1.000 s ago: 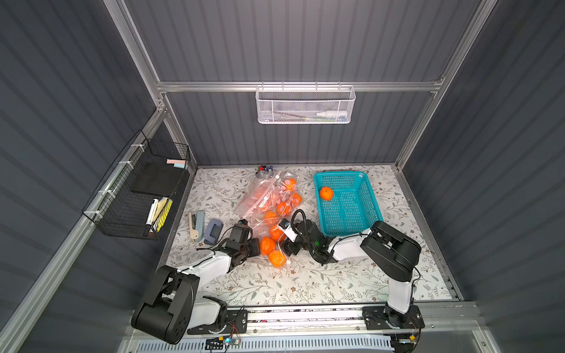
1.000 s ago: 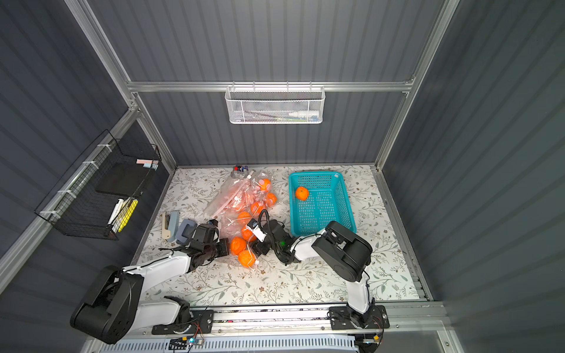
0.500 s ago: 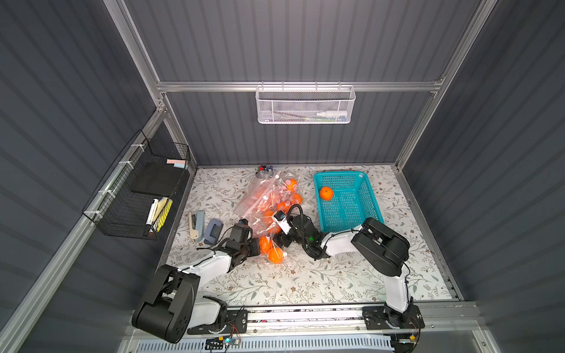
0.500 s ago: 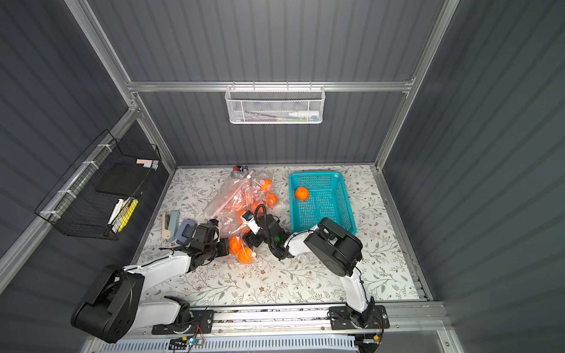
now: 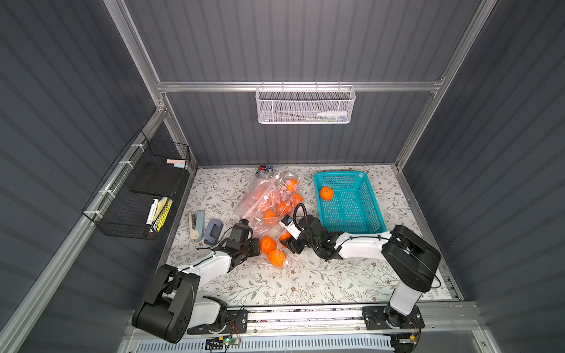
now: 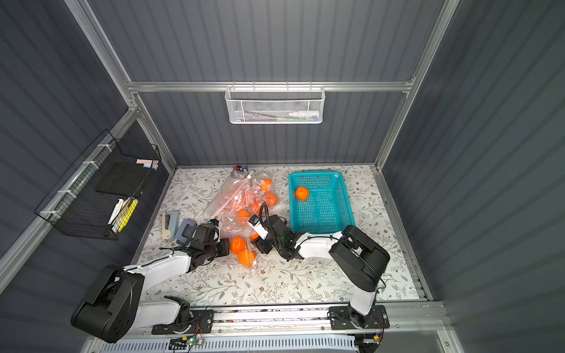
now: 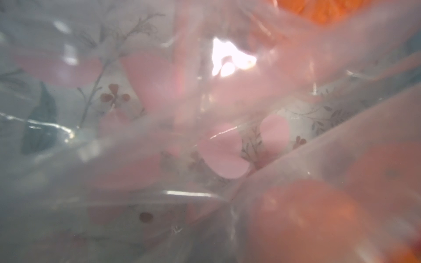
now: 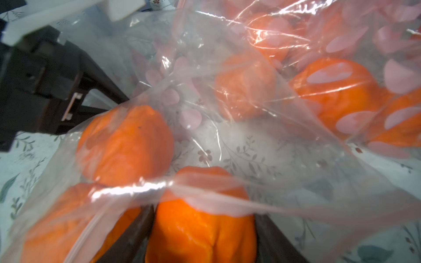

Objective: Open the zip-top bag and take out the orange
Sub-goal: Pick up the orange from the zipper food storage bag, then place the orange in the basket.

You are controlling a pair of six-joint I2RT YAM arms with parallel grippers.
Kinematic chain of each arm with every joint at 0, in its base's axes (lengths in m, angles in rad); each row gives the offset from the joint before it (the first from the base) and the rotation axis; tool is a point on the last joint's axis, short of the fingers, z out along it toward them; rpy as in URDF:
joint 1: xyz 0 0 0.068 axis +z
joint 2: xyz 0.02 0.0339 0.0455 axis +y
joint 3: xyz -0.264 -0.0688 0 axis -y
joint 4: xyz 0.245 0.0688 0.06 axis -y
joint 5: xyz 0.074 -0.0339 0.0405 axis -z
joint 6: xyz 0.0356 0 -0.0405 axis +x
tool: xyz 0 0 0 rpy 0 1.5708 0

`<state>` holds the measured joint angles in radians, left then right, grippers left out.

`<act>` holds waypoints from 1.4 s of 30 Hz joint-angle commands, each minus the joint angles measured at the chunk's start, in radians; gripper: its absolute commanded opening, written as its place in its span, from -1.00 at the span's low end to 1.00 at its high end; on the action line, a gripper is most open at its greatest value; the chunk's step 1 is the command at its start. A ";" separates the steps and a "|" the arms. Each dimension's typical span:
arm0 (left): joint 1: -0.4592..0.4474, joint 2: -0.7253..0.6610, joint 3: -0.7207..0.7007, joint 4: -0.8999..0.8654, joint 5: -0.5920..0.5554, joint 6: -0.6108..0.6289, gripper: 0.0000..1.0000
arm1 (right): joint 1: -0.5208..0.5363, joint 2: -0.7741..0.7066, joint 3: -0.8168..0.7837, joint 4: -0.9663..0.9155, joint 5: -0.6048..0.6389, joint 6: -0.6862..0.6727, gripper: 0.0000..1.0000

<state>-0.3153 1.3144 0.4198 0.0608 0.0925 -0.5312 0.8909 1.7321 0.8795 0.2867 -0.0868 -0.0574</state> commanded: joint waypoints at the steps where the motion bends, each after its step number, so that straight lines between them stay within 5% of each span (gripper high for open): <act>1: 0.003 0.019 -0.024 -0.101 0.014 0.022 -1.00 | -0.017 -0.096 -0.015 -0.101 -0.060 -0.032 -0.07; 9: 0.002 0.018 -0.024 -0.099 0.012 0.022 -1.00 | -0.094 -0.271 0.018 -0.221 -0.133 -0.018 -0.10; 17: 0.002 0.005 -0.031 -0.101 0.015 0.022 -1.00 | -0.374 -0.308 0.129 -0.277 -0.108 0.115 -0.14; 25: 0.002 -0.009 -0.036 -0.101 0.022 0.023 -1.00 | -0.649 -0.094 0.275 -0.333 -0.035 0.325 -0.15; 42: 0.002 -0.009 -0.036 -0.099 0.033 0.028 -1.00 | -0.768 0.338 0.572 -0.386 -0.047 0.404 -0.01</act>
<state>-0.3153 1.2964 0.4095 0.0513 0.1123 -0.5236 0.1341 2.0369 1.4078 -0.0666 -0.1287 0.3218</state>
